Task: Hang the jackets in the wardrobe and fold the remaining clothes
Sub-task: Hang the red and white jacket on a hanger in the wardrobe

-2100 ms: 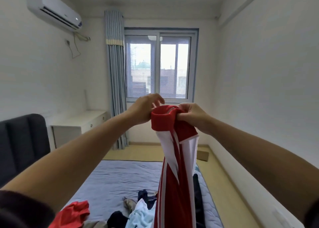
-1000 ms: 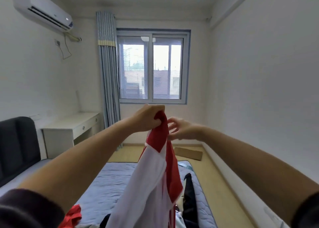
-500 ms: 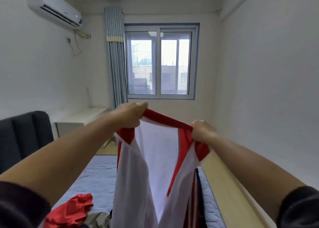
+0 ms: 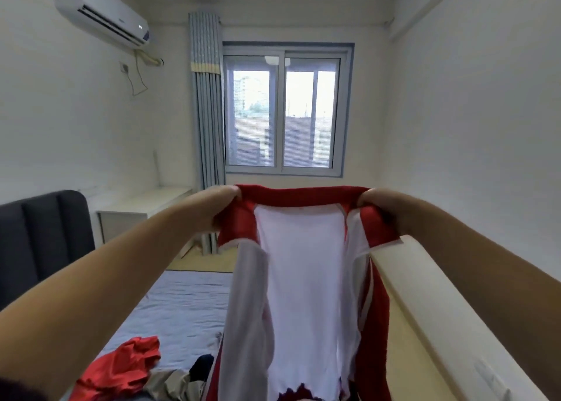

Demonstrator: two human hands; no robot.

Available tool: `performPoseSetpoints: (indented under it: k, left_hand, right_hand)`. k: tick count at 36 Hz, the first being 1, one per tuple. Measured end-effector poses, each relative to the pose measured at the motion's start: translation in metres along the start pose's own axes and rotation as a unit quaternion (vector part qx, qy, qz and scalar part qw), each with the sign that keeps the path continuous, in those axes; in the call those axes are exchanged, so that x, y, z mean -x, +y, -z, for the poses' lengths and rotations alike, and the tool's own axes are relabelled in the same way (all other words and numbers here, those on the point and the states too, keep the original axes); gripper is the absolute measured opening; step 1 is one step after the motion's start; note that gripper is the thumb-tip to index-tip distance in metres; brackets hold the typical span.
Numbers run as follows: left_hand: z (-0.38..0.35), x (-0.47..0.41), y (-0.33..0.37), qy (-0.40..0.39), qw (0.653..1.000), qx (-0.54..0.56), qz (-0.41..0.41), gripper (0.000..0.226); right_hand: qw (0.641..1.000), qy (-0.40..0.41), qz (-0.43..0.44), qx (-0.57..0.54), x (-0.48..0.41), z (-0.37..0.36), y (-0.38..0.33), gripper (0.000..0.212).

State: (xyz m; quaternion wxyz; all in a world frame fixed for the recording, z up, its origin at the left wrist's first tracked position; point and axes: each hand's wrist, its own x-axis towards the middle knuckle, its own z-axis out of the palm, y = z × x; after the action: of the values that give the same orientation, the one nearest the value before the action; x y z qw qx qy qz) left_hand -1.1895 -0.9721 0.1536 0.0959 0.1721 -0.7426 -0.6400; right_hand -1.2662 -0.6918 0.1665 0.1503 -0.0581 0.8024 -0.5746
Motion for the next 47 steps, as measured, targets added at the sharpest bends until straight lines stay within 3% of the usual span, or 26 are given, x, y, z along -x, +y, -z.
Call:
performPoseSetpoints:
  k: [3, 6, 10, 14, 18, 22, 23, 25, 26, 28, 32, 37, 47]
  left_hand:
    - [-0.005, -0.004, 0.025, -0.026, 0.987, 0.149, -0.052, 0.011]
    - [-0.008, -0.006, 0.052, -0.045, 0.972, 0.211, -0.097, 0.012]
    - [-0.019, -0.024, 0.058, -0.029, 0.979, 0.187, -0.081, 0.008]
    - [-0.039, -0.069, 0.018, 0.003, 0.993, 0.118, 0.01, 0.01]
    - [-0.068, -0.12, -0.052, 0.02, 0.991, 0.086, 0.103, 0.015]
    - [-0.099, -0.166, -0.134, 0.019, 0.981, 0.145, 0.131, 0.018]
    - [-0.105, -0.176, -0.153, -0.015, 0.981, 0.149, 0.125, 0.018]
    - [-0.114, -0.194, -0.19, -0.072, 0.979, 0.15, 0.117, 0.024]
    - [-0.118, -0.202, -0.212, -0.08, 0.977, 0.154, 0.127, 0.031]
    - [-0.126, -0.211, -0.259, -0.065, 0.974, 0.141, 0.163, 0.04]
    - [-0.137, -0.204, -0.379, -0.022, 0.964, 0.08, 0.251, 0.044]
    - [-0.149, -0.172, -0.511, -0.02, 0.936, 0.056, 0.347, 0.042]
    - [-0.173, -0.106, -0.689, -0.009, 0.884, 0.02, 0.467, 0.014]
  right_hand:
    - [0.999, -0.011, 0.033, -0.026, 0.006, 0.016, -0.025, 0.022]
    - [0.995, -0.035, 0.069, -0.061, 0.004, 0.032, -0.052, 0.01]
    - [0.991, -0.066, 0.054, -0.103, -0.023, 0.035, -0.063, 0.011]
    - [0.992, -0.025, 0.002, -0.12, -0.082, 0.011, -0.028, 0.016]
    - [0.989, 0.022, -0.063, -0.132, -0.155, -0.027, 0.043, 0.022]
    - [0.979, 0.058, -0.068, -0.184, -0.222, -0.072, 0.119, 0.013]
    - [0.975, 0.039, -0.06, -0.212, -0.236, -0.083, 0.135, 0.021]
    - [0.967, -0.02, -0.052, -0.249, -0.26, -0.098, 0.166, 0.066]
    - [0.966, -0.044, -0.057, -0.249, -0.269, -0.107, 0.184, 0.079]
    - [0.967, -0.066, -0.077, -0.233, -0.277, -0.125, 0.224, 0.086]
    - [0.966, -0.059, -0.137, -0.211, -0.269, -0.164, 0.334, 0.075]
    - [0.956, -0.068, -0.235, -0.16, -0.244, -0.197, 0.461, 0.072]
    - [0.919, -0.086, -0.373, -0.098, -0.201, -0.256, 0.644, 0.044]
